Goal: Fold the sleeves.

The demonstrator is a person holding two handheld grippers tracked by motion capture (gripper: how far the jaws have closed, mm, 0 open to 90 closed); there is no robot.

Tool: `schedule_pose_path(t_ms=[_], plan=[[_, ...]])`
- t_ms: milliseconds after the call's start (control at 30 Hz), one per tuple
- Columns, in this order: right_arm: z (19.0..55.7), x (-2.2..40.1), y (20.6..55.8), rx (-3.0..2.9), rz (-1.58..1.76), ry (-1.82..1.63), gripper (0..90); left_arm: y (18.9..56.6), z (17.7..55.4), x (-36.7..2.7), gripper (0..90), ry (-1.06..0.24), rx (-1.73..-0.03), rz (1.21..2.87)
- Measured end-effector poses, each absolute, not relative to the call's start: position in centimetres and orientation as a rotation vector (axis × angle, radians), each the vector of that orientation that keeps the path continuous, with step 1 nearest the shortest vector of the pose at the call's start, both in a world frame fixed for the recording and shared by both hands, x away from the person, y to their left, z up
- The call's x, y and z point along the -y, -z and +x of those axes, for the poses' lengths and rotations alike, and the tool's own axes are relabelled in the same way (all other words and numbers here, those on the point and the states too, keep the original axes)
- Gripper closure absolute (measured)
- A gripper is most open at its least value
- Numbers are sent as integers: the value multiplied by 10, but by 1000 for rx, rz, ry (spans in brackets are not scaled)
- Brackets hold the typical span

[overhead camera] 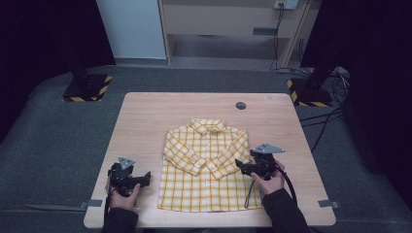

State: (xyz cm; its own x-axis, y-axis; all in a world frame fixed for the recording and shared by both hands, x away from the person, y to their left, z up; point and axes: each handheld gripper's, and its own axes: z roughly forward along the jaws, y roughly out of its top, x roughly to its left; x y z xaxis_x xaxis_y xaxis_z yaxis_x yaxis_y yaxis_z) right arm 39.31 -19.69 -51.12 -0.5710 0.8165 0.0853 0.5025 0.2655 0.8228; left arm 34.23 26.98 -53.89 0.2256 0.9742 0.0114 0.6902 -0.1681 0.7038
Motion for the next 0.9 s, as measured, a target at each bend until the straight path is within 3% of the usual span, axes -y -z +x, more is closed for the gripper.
schedule_pose_path(t_ms=[433,633,900], plan=[[379,230,515,-1995,1166,-1342,184,539,342,-270,5,-641,-1527,1931],[387,240,507,-2011,1254,-1322,239,539,343,-270,2,-641,-1529,1933],[408,221,523,-2046,1251,-1186,256,539,343,-269,0,-641,-1531,1933]])
